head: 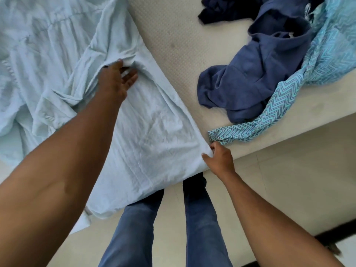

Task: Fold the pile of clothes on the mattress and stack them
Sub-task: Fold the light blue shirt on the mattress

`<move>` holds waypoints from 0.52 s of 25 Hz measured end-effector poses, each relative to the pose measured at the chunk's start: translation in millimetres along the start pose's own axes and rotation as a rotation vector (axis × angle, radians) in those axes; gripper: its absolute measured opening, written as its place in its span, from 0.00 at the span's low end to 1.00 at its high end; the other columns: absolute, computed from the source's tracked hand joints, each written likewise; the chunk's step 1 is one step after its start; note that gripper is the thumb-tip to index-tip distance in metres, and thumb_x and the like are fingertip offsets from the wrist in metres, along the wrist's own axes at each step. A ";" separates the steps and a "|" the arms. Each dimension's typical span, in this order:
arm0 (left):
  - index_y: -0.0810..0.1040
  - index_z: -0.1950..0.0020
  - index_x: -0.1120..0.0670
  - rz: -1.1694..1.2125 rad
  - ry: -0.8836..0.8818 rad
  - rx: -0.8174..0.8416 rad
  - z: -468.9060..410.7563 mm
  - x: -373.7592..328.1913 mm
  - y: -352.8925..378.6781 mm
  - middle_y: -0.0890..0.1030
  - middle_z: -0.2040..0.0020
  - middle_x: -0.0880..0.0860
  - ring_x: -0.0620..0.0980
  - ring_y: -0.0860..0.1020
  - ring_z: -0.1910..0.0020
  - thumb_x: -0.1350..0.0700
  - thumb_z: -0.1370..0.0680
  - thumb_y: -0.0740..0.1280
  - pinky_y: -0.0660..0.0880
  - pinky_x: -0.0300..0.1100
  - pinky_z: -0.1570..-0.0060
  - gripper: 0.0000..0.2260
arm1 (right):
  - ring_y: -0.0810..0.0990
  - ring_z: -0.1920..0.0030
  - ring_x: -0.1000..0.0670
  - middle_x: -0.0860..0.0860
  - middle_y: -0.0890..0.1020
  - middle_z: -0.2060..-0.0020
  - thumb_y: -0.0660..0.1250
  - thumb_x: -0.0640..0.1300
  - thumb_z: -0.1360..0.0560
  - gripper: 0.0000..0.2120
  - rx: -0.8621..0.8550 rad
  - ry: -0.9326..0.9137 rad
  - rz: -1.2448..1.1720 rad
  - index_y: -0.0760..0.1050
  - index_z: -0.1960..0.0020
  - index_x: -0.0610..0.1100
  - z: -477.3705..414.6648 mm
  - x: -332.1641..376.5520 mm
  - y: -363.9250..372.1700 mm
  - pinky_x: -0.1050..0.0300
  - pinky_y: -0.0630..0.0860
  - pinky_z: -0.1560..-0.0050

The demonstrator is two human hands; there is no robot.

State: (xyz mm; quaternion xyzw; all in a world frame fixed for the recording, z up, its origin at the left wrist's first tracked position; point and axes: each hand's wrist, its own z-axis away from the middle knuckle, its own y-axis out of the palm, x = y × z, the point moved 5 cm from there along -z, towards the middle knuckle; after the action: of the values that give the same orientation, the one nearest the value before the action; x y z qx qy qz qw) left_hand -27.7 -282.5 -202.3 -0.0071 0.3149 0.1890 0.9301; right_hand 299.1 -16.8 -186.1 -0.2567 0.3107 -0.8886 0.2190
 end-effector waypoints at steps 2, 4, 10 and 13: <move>0.73 0.37 0.62 -0.042 0.159 -0.063 5.8 -23.2 -3.5 0.83 0.51 0.60 0.57 0.87 0.59 0.60 0.17 0.65 0.84 0.49 0.60 0.10 | 0.82 0.55 0.43 0.47 0.84 0.55 0.76 0.46 0.28 0.12 -0.001 -0.105 0.019 0.76 0.49 0.45 14.0 12.8 -2.1 0.51 0.76 0.56; 0.72 0.42 0.59 -0.144 0.342 -0.173 14.1 -49.7 -16.8 0.82 0.54 0.60 0.56 0.85 0.65 0.60 0.18 0.65 0.82 0.47 0.67 0.06 | 0.80 0.60 0.44 0.48 0.83 0.59 0.74 0.46 0.27 0.11 -0.044 -0.262 0.046 0.74 0.50 0.45 34.4 33.5 -3.3 0.53 0.72 0.62; 0.72 0.51 0.56 -0.320 0.438 -0.485 11.8 -75.3 -90.7 0.83 0.54 0.61 0.56 0.84 0.72 0.59 0.25 0.63 0.75 0.43 0.75 0.04 | 0.81 0.64 0.44 0.50 0.81 0.62 0.69 0.46 0.26 0.09 0.124 -0.621 0.299 0.72 0.48 0.47 86.0 77.2 48.3 0.56 0.69 0.67; 0.73 0.51 0.57 -0.366 0.353 -0.527 1.0 -69.5 -118.1 0.83 0.52 0.64 0.53 0.78 0.76 0.60 0.33 0.59 0.73 0.43 0.74 0.11 | 0.81 0.50 0.44 0.48 0.82 0.49 0.64 0.58 0.20 0.18 0.428 -0.612 0.502 0.74 0.37 0.47 81.5 83.5 74.9 0.51 0.75 0.52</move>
State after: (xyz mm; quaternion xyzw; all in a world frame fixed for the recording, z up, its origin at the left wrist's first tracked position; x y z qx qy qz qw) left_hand -35.9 -416.2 -173.1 -0.3354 0.4046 0.0899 0.8460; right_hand 300.1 -151.7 -154.2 -0.3735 0.0934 -0.7354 0.5576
